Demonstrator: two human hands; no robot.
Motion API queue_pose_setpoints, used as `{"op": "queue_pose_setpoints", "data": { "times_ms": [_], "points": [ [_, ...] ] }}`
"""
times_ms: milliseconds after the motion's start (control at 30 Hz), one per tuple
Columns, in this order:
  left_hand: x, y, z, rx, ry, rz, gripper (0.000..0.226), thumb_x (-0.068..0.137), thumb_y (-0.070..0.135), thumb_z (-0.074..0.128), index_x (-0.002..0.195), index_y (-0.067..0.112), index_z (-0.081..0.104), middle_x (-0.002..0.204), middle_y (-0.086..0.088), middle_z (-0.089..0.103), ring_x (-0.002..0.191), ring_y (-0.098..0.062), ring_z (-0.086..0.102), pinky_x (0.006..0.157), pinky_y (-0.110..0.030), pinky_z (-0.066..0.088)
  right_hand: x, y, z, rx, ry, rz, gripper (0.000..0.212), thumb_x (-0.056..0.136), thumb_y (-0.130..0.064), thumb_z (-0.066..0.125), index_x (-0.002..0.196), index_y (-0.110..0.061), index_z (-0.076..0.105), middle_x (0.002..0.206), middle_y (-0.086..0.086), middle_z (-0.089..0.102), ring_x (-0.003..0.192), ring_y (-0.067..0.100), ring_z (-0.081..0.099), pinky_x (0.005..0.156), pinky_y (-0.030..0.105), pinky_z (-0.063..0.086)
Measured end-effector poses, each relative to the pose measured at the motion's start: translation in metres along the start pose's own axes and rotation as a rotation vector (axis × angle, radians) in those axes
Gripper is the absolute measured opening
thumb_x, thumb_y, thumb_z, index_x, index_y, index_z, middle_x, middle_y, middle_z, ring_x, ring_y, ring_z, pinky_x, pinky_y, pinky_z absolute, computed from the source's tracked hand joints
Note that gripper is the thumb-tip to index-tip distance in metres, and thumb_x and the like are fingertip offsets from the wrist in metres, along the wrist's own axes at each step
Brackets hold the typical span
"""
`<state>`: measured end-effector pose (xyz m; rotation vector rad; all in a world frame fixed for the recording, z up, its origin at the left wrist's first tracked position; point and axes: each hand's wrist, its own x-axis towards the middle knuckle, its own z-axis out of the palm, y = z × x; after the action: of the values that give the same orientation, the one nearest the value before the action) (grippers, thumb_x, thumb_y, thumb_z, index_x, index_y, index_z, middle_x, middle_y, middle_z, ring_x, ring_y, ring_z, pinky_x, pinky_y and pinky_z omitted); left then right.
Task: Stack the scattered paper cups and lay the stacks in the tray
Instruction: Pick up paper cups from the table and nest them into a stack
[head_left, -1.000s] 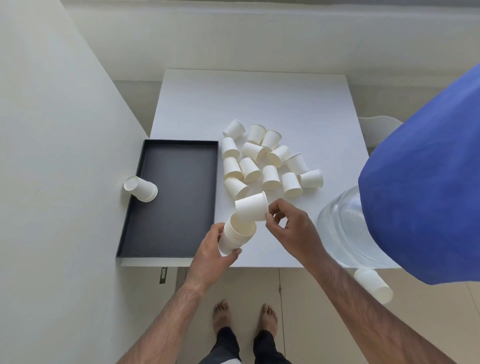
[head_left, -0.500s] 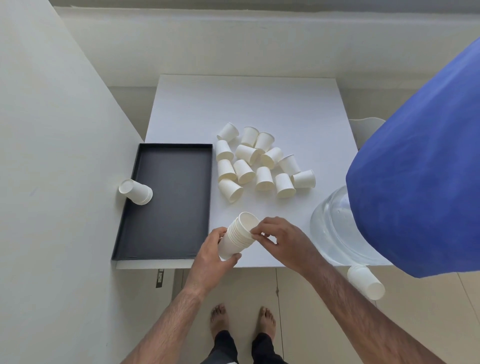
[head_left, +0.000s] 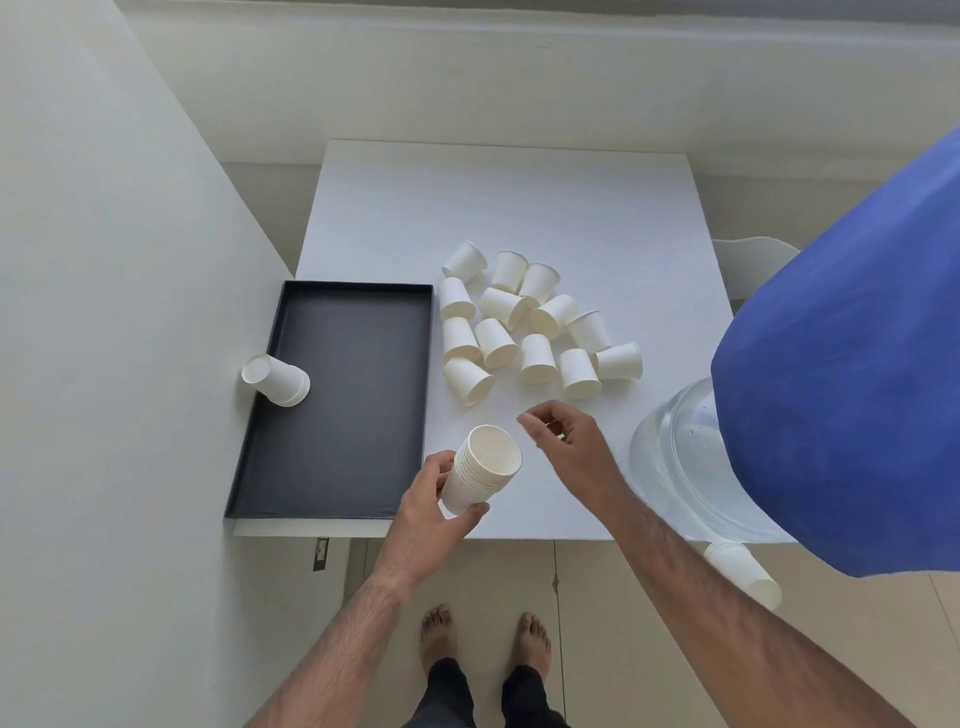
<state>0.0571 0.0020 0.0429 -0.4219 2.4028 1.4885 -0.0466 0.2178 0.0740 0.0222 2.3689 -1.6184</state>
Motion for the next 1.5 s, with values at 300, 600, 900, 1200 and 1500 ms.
{"op": "queue_pose_setpoints", "data": {
  "times_ms": [300, 600, 900, 1200, 1500],
  "points": [
    [0.010, -0.011, -0.015, -0.149, 0.016, -0.066, 0.067, 0.086, 0.035, 0.089, 0.135, 0.055, 0.048, 0.132, 0.033, 0.062, 0.128, 0.015, 0.054, 0.094, -0.013, 0.043, 0.073, 0.028, 0.038, 0.206, 0.037, 0.446, 0.022, 0.096, -0.030, 0.074, 0.102, -0.009, 0.074, 0.094, -0.001, 0.072, 0.077, 0.014, 0.062, 0.062, 0.027, 0.044],
    [0.017, -0.027, -0.030, -0.193, 0.038, -0.107, 0.067, 0.088, 0.026, 0.089, 0.132, 0.056, 0.049, 0.129, 0.035, 0.063, 0.125, 0.010, 0.060, 0.092, -0.009, 0.050, 0.116, 0.024, 0.087, 0.353, 0.073, 0.617, 0.019, 0.098, -0.033, 0.074, 0.101, -0.014, 0.069, 0.103, 0.001, 0.071, 0.083, 0.016, 0.063, 0.058, 0.027, 0.042],
    [0.026, -0.031, -0.041, -0.171, 0.052, -0.122, 0.067, 0.086, 0.031, 0.089, 0.135, 0.053, 0.049, 0.134, 0.028, 0.062, 0.128, 0.004, 0.059, 0.093, -0.017, 0.049, 0.140, 0.026, 0.106, 0.280, 0.104, 0.718, 0.021, 0.097, -0.033, 0.074, 0.102, -0.014, 0.067, 0.102, 0.004, 0.068, 0.088, 0.019, 0.060, 0.061, 0.029, 0.038],
    [0.034, -0.030, -0.048, -0.090, 0.047, -0.094, 0.070, 0.085, 0.034, 0.090, 0.132, 0.060, 0.046, 0.134, 0.031, 0.058, 0.127, 0.003, 0.057, 0.092, -0.015, 0.047, 0.122, 0.017, 0.092, 0.293, 0.124, 0.578, 0.012, 0.098, -0.023, 0.069, 0.090, -0.015, 0.066, 0.095, 0.003, 0.067, 0.074, 0.017, 0.058, 0.061, 0.028, 0.037],
    [0.038, -0.030, -0.048, -0.077, 0.069, -0.072, 0.067, 0.083, 0.038, 0.090, 0.131, 0.057, 0.047, 0.132, 0.034, 0.058, 0.122, 0.011, 0.056, 0.088, -0.013, 0.046, 0.051, -0.024, 0.037, 0.220, 0.115, 0.097, 0.011, 0.104, -0.029, 0.066, 0.096, -0.023, 0.067, 0.081, -0.011, 0.067, 0.075, 0.003, 0.063, 0.065, 0.014, 0.045]
  ]
}}
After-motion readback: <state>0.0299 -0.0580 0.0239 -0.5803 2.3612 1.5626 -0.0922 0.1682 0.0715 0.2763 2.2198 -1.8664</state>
